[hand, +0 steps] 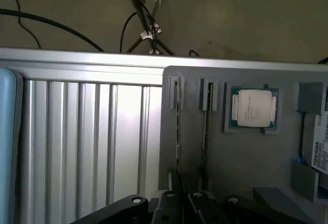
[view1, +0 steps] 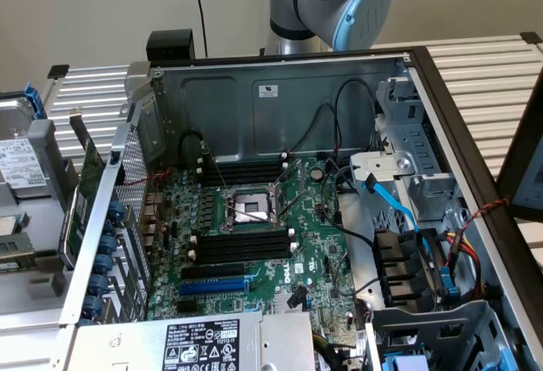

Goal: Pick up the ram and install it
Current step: 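Reach for the ram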

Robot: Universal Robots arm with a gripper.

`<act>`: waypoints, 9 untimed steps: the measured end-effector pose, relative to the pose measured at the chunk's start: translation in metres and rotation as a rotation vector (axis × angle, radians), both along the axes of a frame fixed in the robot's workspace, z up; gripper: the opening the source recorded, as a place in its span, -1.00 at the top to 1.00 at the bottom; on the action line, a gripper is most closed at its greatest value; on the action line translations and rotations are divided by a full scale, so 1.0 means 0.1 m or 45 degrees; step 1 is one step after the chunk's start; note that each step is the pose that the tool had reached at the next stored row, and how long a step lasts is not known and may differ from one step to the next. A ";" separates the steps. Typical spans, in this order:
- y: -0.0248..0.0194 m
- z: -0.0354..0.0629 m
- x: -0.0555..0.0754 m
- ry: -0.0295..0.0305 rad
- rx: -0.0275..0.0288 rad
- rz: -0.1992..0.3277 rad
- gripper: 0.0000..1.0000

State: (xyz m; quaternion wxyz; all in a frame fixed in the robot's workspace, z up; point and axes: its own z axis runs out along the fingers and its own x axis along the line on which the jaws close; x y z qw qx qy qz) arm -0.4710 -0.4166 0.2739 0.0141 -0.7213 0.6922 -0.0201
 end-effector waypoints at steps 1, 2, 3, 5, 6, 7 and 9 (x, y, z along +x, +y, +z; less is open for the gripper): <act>0.000 0.040 0.00 0.0010 0.0001 0.000 0.76; -0.001 0.074 0.00 0.0025 0.0004 0.000 0.76; -0.001 0.103 0.01 0.0051 0.0007 0.000 0.76; 0.000 0.146 0.04 0.0122 0.0024 0.000 0.76; 0.000 0.164 0.06 0.0166 0.0037 0.000 0.76; 0.000 0.184 0.08 0.0202 0.0048 0.000 0.76; -0.001 0.228 0.14 0.0256 0.0052 0.000 0.76</act>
